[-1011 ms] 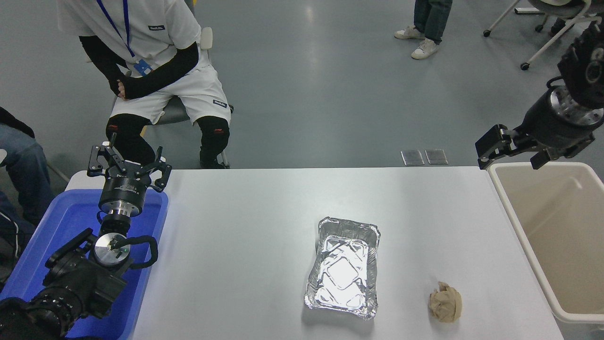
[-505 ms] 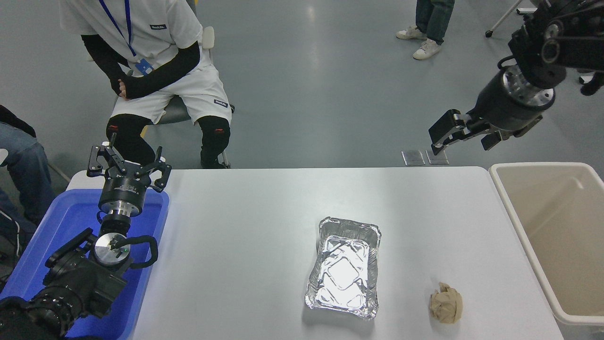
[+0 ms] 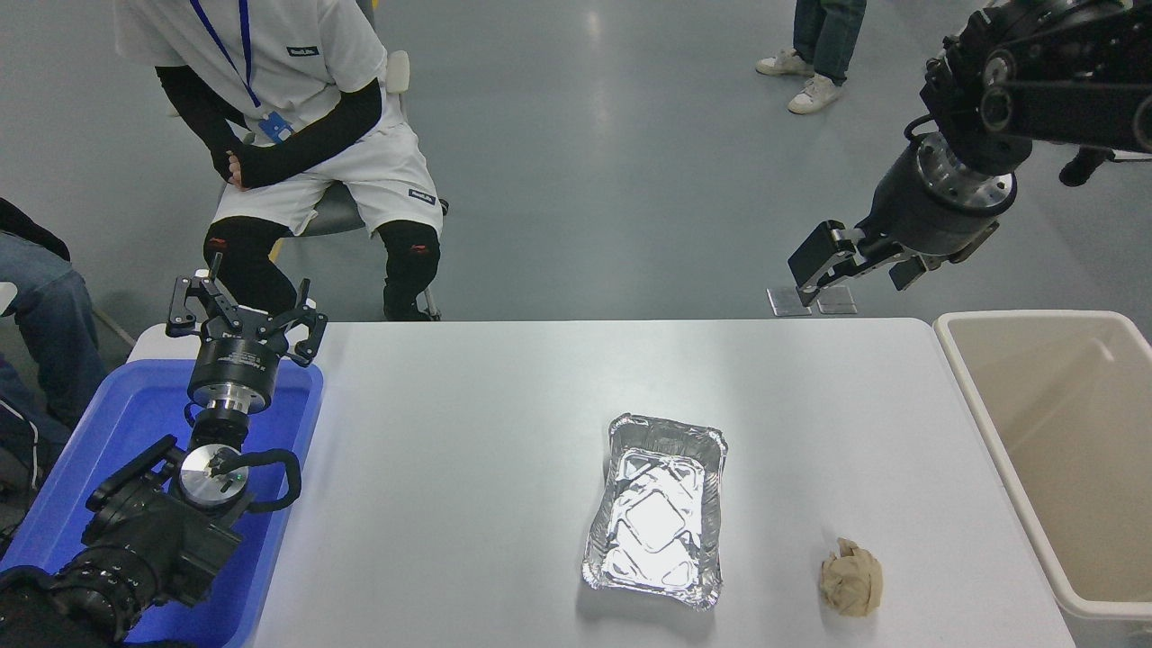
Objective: Pick up paper cup place in dustbin
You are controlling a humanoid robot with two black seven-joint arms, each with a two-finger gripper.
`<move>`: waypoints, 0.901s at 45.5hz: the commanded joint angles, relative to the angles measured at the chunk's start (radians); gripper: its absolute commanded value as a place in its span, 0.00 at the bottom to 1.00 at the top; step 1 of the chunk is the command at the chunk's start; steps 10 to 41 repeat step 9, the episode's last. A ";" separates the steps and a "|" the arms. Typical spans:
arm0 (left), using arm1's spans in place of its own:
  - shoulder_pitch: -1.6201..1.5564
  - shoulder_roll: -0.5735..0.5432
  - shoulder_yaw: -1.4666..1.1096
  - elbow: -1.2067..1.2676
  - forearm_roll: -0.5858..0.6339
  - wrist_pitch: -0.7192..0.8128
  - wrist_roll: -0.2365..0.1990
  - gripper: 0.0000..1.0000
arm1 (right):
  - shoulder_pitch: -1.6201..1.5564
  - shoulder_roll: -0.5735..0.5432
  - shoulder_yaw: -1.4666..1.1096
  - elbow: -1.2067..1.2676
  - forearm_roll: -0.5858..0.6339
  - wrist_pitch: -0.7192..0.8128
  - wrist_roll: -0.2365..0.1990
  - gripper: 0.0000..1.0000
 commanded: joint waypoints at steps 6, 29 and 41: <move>0.000 0.000 0.000 0.000 -0.001 0.000 0.000 0.99 | -0.003 -0.004 -0.042 -0.006 0.001 0.000 0.000 1.00; 0.000 0.000 0.000 0.002 0.001 0.000 0.000 0.99 | -0.003 -0.003 -0.051 -0.006 0.006 0.000 0.000 1.00; 0.000 0.000 0.000 0.002 0.001 0.000 0.000 0.99 | -0.003 -0.003 -0.051 -0.006 0.006 0.000 0.000 1.00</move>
